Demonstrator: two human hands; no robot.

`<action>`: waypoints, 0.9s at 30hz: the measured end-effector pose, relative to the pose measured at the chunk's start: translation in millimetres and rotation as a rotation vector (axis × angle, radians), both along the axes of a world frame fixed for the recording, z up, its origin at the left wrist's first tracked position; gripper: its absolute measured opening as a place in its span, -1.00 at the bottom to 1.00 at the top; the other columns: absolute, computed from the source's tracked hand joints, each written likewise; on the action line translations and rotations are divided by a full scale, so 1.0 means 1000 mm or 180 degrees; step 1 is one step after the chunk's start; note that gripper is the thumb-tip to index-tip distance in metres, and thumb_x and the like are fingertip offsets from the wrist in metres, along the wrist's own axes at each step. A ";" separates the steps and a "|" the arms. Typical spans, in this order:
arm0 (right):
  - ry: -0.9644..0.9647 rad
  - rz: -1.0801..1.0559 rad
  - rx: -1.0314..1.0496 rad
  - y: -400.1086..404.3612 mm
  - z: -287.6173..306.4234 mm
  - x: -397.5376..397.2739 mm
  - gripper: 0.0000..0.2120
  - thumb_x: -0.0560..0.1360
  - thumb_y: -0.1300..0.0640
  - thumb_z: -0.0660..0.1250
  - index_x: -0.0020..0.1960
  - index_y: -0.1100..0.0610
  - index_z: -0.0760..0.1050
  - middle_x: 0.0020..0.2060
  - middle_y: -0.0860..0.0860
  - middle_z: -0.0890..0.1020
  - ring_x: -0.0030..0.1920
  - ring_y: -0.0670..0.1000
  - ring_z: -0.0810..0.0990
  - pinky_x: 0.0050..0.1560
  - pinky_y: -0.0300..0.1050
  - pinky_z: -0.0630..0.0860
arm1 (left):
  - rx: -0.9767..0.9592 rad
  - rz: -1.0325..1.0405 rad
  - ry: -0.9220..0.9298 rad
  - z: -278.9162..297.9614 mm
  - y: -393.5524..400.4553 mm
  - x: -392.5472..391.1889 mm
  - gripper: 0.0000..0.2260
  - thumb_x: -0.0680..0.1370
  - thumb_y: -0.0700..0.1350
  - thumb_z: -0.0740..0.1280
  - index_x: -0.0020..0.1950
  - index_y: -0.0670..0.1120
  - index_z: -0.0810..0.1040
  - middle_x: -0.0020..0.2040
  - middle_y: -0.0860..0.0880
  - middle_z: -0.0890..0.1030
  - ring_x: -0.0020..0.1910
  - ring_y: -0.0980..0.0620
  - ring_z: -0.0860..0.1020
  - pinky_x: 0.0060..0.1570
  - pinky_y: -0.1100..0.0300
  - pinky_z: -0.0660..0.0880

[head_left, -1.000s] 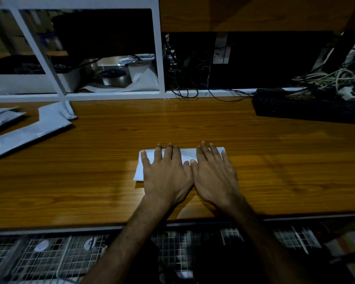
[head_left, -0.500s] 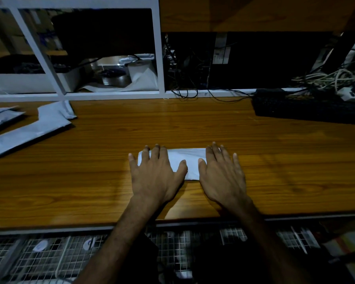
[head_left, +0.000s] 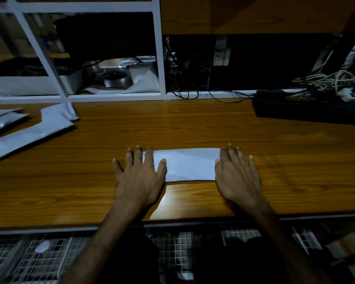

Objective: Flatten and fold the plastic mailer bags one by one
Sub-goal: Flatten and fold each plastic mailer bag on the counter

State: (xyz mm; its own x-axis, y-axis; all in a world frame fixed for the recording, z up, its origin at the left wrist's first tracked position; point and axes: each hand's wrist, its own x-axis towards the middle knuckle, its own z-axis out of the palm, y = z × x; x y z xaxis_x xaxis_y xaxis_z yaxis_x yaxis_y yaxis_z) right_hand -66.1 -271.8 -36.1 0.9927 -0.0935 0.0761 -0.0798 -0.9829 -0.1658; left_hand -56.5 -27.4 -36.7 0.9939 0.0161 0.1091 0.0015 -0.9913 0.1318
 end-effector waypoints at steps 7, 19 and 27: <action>-0.0006 -0.0016 0.0063 -0.010 -0.002 -0.001 -0.42 0.72 -0.12 -0.19 0.69 0.06 0.00 0.68 0.04 0.00 0.67 0.08 -0.05 0.64 0.20 -0.08 | -0.0094 0.0053 0.0175 0.002 0.014 -0.009 -0.39 0.68 0.26 -0.22 0.70 0.04 -0.09 0.71 -0.11 -0.02 0.68 -0.18 -0.08 0.55 -0.40 -0.12; -0.0146 -0.0080 0.0130 -0.026 -0.002 -0.007 -0.45 0.73 -0.09 -0.15 0.68 0.03 0.07 0.68 0.06 0.06 0.67 0.08 -0.01 0.64 0.19 -0.06 | -0.0119 0.0025 0.0158 0.002 0.028 -0.020 -0.40 0.68 0.24 -0.25 0.70 0.05 -0.10 0.71 -0.09 0.00 0.68 -0.17 -0.07 0.56 -0.39 -0.11; -0.0431 0.0016 0.0413 -0.030 -0.002 -0.009 -0.52 0.75 -0.02 -0.02 0.64 0.06 0.22 0.65 0.07 0.19 0.65 0.09 0.10 0.63 0.17 0.00 | -0.0010 0.0050 0.0102 -0.002 0.050 -0.024 -0.45 0.70 0.20 -0.16 0.65 0.04 0.13 0.68 -0.12 0.12 0.67 -0.20 0.01 0.52 -0.42 0.02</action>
